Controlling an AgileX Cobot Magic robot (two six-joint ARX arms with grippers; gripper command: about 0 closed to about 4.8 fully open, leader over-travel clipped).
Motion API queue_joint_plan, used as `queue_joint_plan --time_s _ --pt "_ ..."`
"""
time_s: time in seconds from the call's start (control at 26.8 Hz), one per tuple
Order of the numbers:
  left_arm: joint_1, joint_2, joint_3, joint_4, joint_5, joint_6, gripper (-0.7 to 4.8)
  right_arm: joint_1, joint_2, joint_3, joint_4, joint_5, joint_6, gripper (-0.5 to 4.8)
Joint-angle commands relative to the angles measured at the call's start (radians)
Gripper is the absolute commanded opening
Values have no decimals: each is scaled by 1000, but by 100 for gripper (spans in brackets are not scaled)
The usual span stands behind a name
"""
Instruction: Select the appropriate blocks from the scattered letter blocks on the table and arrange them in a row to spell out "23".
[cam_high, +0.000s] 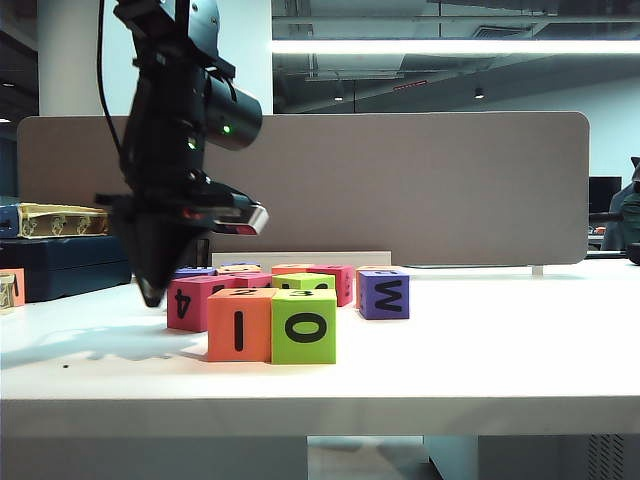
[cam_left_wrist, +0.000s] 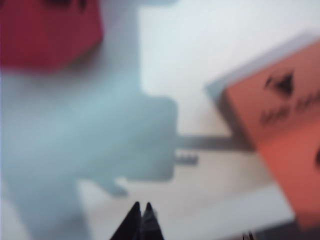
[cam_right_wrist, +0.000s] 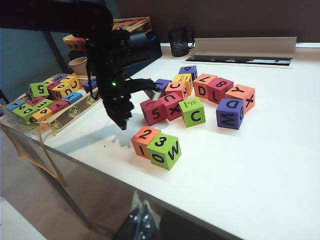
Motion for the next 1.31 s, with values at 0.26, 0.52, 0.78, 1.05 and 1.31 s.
queue_joint_plan --time_s 0.26,0.52,0.78,1.05,1.31 --pt "-60 -122 30 -134 222 37 -6 -1 2 0 11 1 -3 -1" --pt "-138 -290 29 -54 215 19 -6 -1 2 -24 11 0 -2 -1" --pt "-209 -510 21 -3 121 -46 -6 -1 2 -33 12 0 -2 -1" --pt "-256 -688 -105 3 43 -111 -6 0 2 -33 11 -68 10 -1" --pt "-301 -885 -336 70 -43 -173 -6 0 2 -32 -50 -149 10 -1"
